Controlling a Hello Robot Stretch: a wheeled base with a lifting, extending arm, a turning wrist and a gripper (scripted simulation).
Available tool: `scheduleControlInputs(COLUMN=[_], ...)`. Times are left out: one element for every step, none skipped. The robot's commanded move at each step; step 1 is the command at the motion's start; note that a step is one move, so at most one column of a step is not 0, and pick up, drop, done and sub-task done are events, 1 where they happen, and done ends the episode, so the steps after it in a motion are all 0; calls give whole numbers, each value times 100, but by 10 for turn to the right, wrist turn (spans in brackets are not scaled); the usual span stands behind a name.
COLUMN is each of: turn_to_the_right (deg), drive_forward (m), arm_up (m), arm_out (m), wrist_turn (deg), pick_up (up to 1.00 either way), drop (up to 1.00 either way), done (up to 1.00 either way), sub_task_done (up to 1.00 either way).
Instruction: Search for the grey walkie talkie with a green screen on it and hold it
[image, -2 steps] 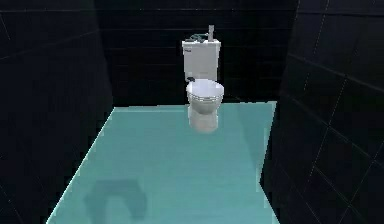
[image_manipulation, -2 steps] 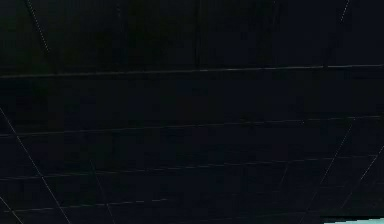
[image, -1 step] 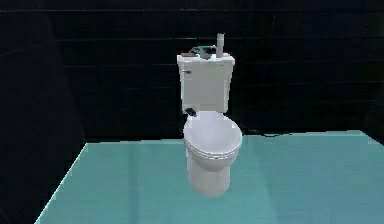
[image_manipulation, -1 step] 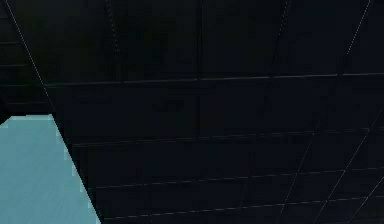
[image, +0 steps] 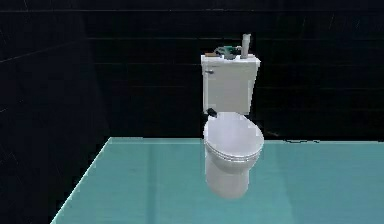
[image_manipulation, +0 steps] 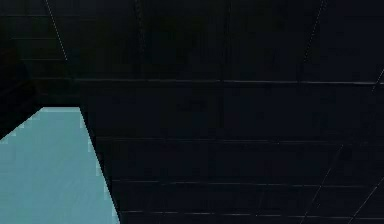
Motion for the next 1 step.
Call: scheduleControlInputs(turn_to_the_right=[0], drive_forward=[55], arm_up=[0], arm_out=[0], wrist_turn=[0], pick_up=[0], drop=[0], done=[0], sub_task_done=[0])
